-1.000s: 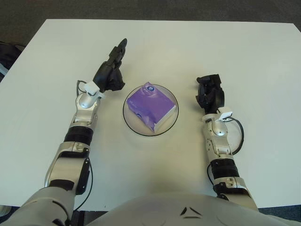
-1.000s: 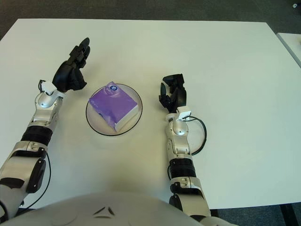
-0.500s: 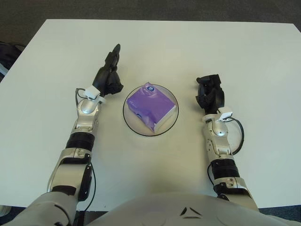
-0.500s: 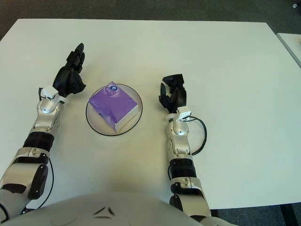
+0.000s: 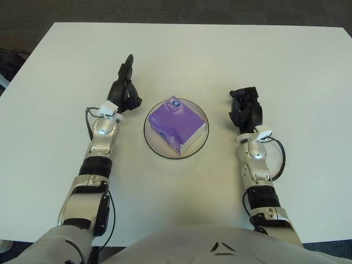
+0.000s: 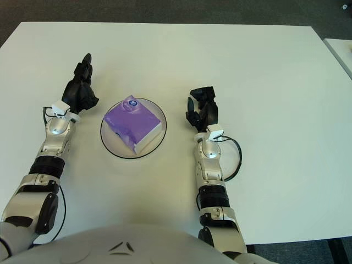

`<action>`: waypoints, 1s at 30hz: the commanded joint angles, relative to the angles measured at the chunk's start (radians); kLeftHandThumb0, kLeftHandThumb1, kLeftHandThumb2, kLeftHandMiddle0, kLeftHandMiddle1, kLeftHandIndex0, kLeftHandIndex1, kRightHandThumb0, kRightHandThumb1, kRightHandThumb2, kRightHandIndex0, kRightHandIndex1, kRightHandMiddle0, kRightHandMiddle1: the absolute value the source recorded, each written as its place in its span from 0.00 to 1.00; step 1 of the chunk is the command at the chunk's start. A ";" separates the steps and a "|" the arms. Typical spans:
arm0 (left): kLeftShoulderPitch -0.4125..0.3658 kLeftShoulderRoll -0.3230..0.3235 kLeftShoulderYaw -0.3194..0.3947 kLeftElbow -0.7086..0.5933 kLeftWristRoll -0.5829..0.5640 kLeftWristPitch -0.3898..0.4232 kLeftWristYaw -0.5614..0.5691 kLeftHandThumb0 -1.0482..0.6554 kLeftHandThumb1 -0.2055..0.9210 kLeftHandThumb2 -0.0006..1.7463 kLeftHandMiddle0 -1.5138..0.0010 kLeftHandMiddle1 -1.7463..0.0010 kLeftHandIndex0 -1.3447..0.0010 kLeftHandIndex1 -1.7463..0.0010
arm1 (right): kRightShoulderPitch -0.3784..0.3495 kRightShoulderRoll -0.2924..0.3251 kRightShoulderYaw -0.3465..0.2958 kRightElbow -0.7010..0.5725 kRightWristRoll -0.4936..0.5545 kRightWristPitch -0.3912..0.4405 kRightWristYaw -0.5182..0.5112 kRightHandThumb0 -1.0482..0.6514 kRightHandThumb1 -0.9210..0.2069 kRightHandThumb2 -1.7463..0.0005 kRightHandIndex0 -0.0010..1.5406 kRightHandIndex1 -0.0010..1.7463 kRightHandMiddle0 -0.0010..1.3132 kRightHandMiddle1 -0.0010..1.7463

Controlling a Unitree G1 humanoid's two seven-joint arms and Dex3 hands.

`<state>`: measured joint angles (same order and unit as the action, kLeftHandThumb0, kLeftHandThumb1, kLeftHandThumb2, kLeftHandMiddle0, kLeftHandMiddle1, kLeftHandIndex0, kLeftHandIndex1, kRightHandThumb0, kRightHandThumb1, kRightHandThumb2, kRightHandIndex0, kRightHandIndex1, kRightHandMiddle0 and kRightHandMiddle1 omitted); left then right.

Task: Put the tissue paper into the plate.

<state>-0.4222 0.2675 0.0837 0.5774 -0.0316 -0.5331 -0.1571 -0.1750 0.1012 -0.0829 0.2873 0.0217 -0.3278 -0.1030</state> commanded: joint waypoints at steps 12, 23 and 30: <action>0.008 -0.019 0.032 0.105 0.014 -0.013 0.065 0.00 1.00 0.72 1.00 1.00 1.00 1.00 | 0.121 -0.002 -0.025 0.091 0.023 0.102 0.003 0.41 0.00 0.70 0.22 0.57 0.14 1.00; 0.030 -0.040 0.040 0.099 0.008 0.015 0.083 0.00 1.00 0.70 1.00 1.00 0.98 0.98 | 0.123 -0.002 -0.032 0.089 0.028 0.099 0.008 0.41 0.00 0.70 0.23 0.57 0.14 1.00; 0.057 -0.053 0.043 0.056 -0.020 0.059 0.065 0.04 1.00 0.67 1.00 1.00 1.00 0.92 | 0.128 -0.004 -0.032 0.084 0.025 0.096 0.009 0.41 0.00 0.70 0.24 0.57 0.14 1.00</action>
<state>-0.4152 0.2264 0.1199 0.6466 -0.0329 -0.5055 -0.0797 -0.1724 0.0986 -0.0910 0.2861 0.0259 -0.3280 -0.0830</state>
